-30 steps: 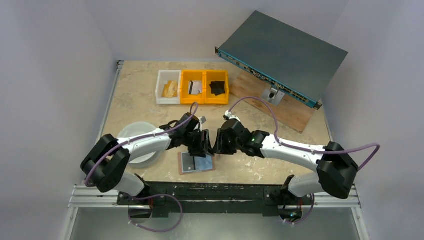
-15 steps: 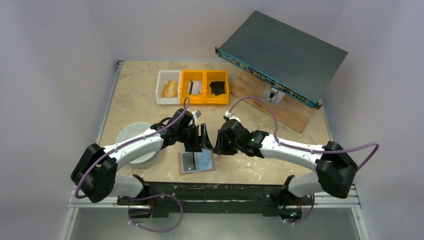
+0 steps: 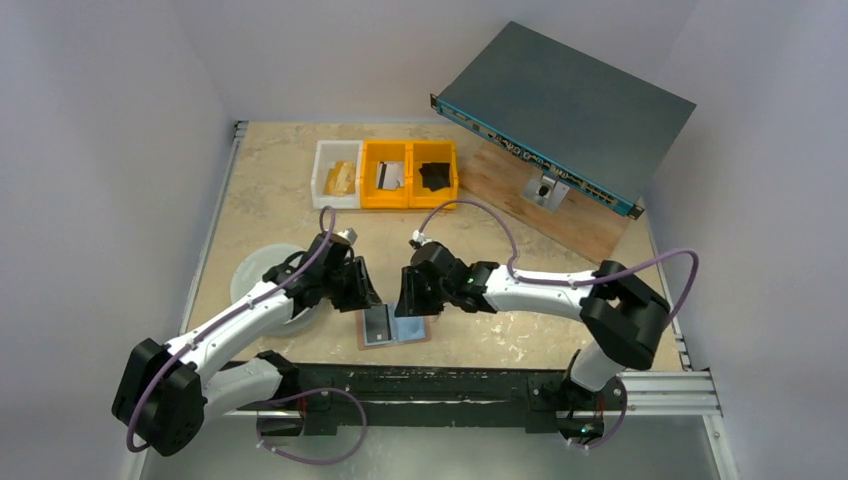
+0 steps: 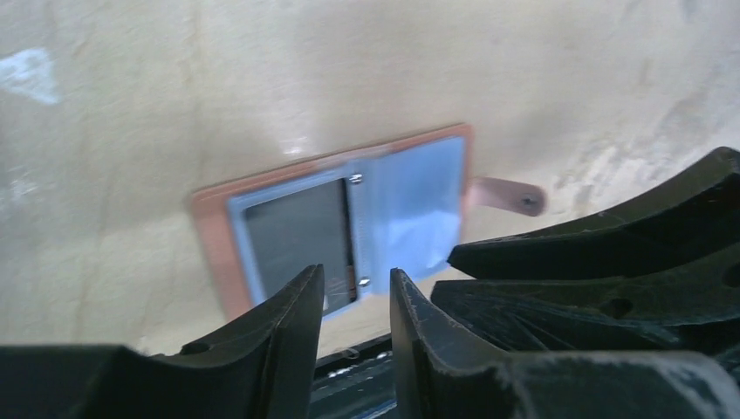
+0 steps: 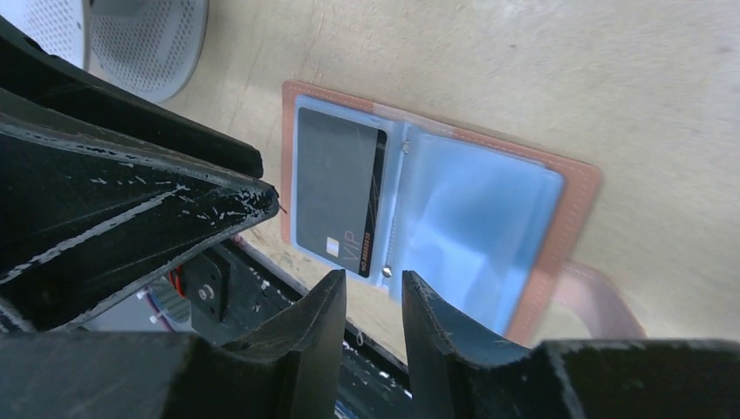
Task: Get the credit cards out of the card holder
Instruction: Remove the credit card from the card holder.
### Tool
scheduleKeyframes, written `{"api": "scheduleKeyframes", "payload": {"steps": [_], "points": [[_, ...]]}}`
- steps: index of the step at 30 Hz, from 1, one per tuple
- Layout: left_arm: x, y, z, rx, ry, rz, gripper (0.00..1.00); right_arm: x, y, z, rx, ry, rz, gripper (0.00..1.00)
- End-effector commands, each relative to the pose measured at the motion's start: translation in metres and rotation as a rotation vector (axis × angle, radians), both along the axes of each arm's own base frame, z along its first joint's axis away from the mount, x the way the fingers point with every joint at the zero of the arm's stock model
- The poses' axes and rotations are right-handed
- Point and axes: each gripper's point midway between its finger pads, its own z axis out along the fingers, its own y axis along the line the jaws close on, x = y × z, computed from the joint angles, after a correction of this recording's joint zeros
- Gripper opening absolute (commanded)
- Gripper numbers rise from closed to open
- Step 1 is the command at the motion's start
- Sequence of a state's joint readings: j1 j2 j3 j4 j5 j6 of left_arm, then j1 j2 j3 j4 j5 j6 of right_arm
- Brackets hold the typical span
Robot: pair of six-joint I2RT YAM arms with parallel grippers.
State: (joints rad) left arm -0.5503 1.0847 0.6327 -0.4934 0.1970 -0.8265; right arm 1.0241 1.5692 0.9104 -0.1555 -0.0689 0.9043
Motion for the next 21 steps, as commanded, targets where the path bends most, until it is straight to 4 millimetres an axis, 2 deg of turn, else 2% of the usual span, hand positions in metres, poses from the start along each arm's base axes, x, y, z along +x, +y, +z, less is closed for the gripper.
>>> {"api": "scheduleKeyframes", "payload": {"steps": [1,3,6,10,21], "points": [[-0.008,0.026,-0.021,0.085,0.024,0.056,0.29,0.003,0.038,0.015,0.126,0.005,0.064,0.30],[-0.009,0.031,-0.027,0.104,0.027,0.075,0.21,0.003,0.043,0.007,0.122,0.018,0.077,0.31],[-0.010,0.034,-0.032,0.113,0.025,0.084,0.15,0.001,0.047,-0.002,0.114,0.041,0.088,0.31],[-0.012,0.031,-0.037,0.096,0.029,0.075,0.10,0.000,0.053,-0.008,0.134,0.055,0.096,0.31],[-0.017,0.027,-0.052,0.086,0.065,0.053,0.02,-0.005,0.050,-0.027,0.123,0.095,0.090,0.32]]}}
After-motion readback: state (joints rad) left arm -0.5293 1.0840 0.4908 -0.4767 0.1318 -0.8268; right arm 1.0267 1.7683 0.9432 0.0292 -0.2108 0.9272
